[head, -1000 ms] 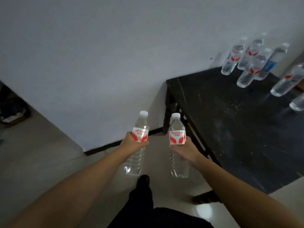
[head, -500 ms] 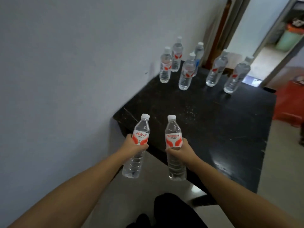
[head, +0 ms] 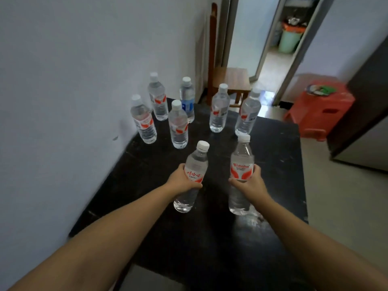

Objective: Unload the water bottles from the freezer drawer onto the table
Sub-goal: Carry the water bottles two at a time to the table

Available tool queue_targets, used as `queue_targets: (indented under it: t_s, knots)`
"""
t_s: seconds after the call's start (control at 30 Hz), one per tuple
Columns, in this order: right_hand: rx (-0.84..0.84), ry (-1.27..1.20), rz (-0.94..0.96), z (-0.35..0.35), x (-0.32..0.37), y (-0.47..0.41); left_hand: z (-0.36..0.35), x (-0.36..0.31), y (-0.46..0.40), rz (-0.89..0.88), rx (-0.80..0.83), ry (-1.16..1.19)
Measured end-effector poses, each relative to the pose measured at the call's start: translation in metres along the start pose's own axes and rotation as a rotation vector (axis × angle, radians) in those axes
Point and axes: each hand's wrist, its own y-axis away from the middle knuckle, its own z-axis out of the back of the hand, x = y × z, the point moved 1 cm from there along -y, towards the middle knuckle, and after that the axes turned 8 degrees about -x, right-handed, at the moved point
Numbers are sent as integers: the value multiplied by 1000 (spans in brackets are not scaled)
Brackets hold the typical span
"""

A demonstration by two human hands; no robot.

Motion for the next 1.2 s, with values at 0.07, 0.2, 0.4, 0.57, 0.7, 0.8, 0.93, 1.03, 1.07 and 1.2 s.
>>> queue_targets:
  t_s: [0.07, 0.2, 0.4, 0.57, 0.7, 0.8, 0.93, 1.03, 1.07, 1.2]
  knots:
    - [-71, -13, 15, 9, 9, -33, -10, -27, -29, -43, -9, -10]
    - [-147, -9, 49, 17, 17, -88, -31, -71, -75, -122, -47, 24]
    - [-202, -61, 49, 4, 9, -129, -54, -96, -115, -200, -89, 114]
    - [-245, -97, 58, -2, -1, -137, -66, -94, -123, -241, -79, 159]
    - [-258, -108, 82, -6, -5, -137, -72, -89, -122, -259, -125, 166]
    - [-250, -102, 93, -6, -10, -138, -74, -84, -122, -263, -138, 181]
    - [-239, -82, 108, -5, -14, -139, -74, -83, -123, -283, -135, 180]
    - [-226, -78, 86, -5, -17, -140, -72, -80, -123, -303, -122, 147]
    - [-217, -72, 78, -5, -18, -139, -71, -76, -124, -300, -107, 144]
    - [-190, 49, 36, -2, -31, -130, -54, -66, -111, -125, -19, 40]
